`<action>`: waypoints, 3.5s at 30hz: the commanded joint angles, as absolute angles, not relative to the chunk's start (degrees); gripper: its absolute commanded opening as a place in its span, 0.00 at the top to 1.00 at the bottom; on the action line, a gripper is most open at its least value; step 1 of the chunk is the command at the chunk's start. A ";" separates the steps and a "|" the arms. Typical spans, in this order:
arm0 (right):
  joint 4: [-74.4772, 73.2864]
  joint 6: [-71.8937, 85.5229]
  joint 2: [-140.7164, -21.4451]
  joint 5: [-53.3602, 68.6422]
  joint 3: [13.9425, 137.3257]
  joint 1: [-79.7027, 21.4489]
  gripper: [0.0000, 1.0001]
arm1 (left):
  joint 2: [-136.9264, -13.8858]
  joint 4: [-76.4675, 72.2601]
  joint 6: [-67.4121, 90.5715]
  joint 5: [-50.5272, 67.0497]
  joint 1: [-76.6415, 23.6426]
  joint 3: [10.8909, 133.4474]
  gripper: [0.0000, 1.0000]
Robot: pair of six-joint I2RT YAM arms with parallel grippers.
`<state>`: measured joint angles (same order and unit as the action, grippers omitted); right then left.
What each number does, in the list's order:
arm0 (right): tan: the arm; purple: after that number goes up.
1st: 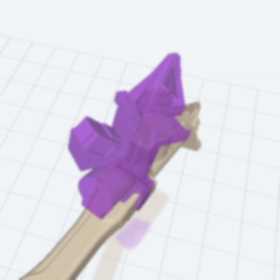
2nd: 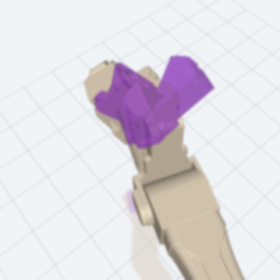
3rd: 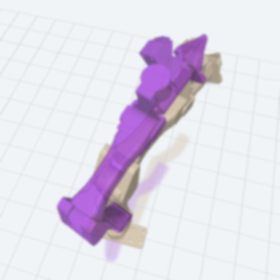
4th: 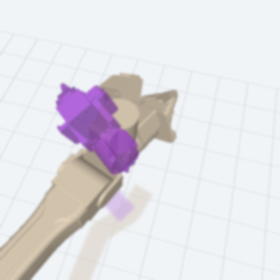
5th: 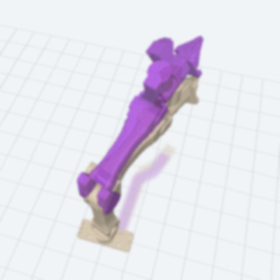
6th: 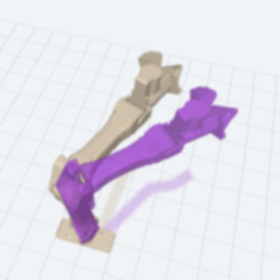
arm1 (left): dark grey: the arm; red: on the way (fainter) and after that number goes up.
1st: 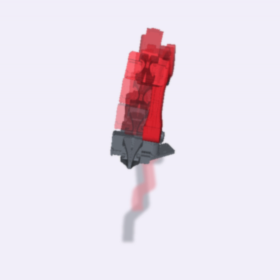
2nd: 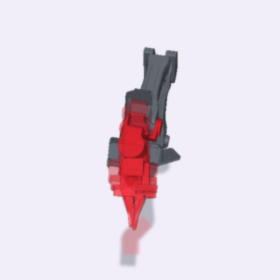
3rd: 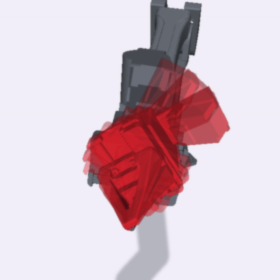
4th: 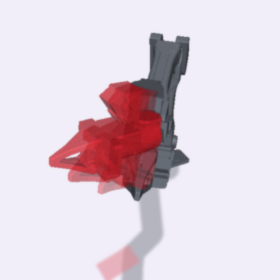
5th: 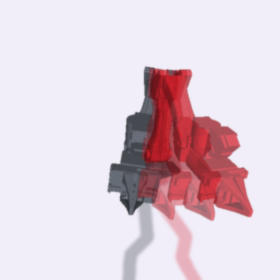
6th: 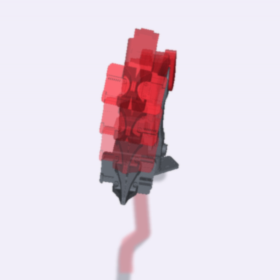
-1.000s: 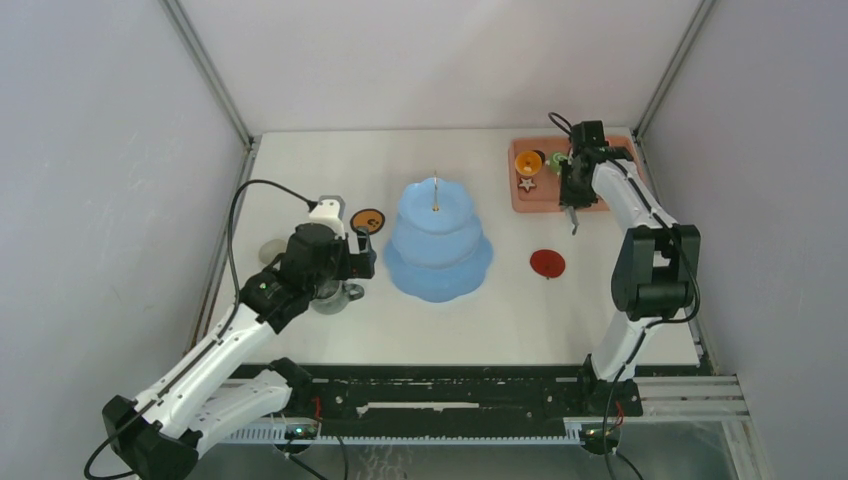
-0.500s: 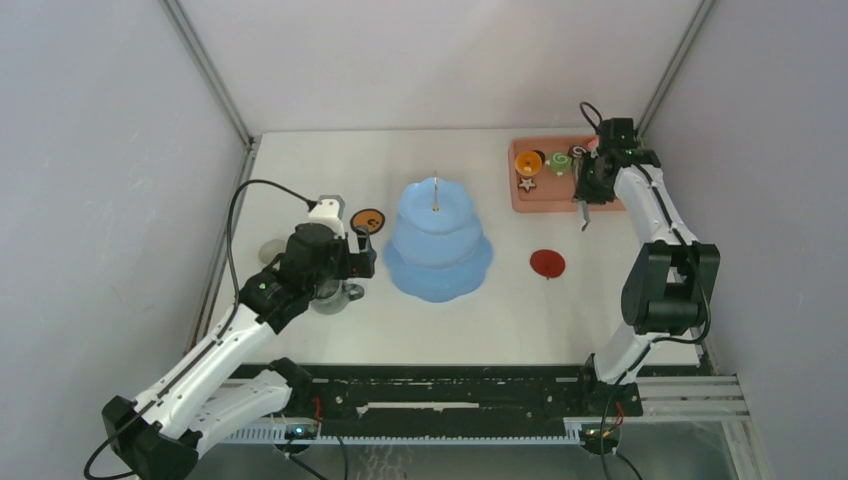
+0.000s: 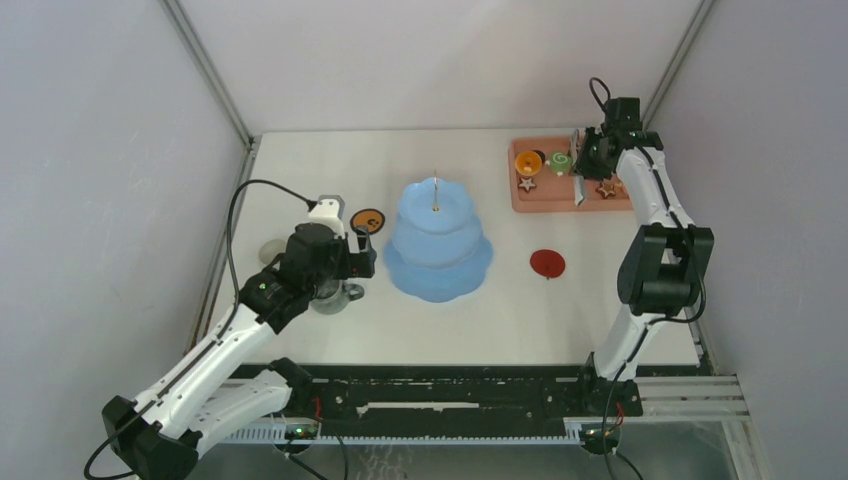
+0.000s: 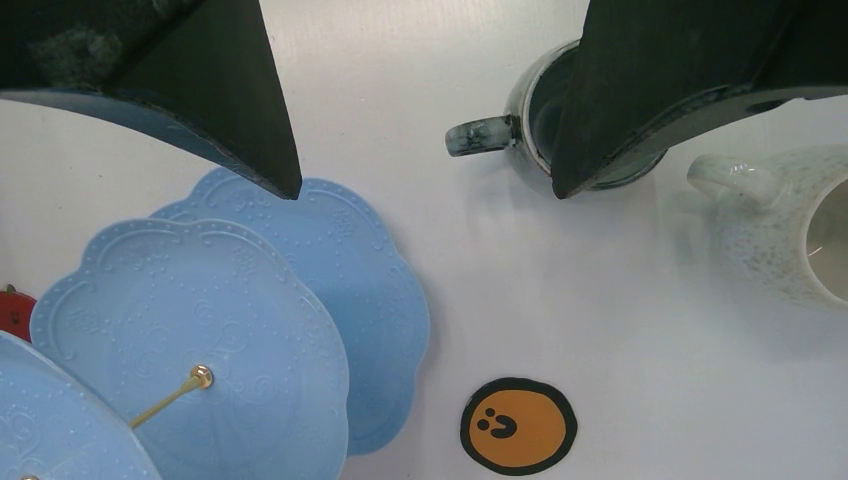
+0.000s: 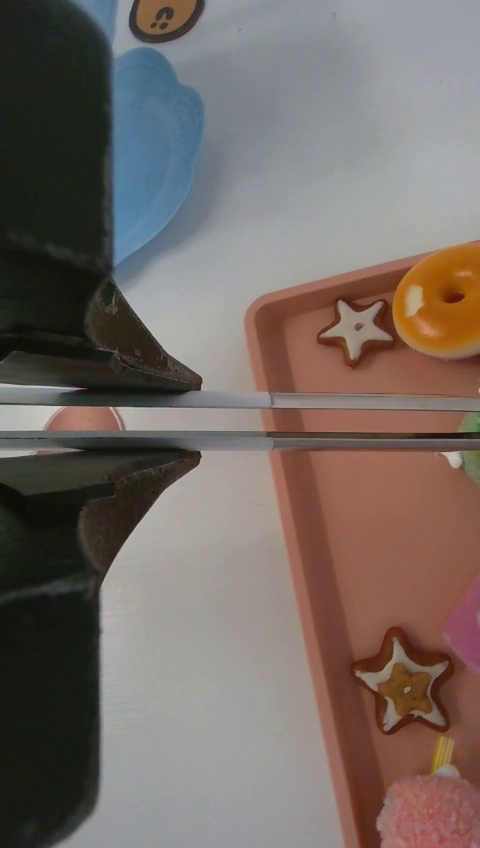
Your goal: Serve the afternoon tea
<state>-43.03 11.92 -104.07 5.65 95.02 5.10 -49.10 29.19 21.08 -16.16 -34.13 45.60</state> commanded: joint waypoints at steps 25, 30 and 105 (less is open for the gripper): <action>-51.87 12.17 -103.57 10.87 92.28 4.79 1.00 | -48.18 26.34 22.09 -15.54 -34.28 47.37 0.00; -54.37 12.17 -99.11 12.69 87.13 3.55 1.00 | -47.81 26.10 22.10 -15.55 -34.29 46.95 0.00; -39.53 14.30 -86.99 15.02 68.87 9.06 1.00 | -47.69 25.53 23.61 -13.43 -34.29 46.74 0.00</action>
<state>-42.68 13.72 -85.84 10.11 66.78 9.58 -48.31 27.70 22.59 -13.37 -34.13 45.60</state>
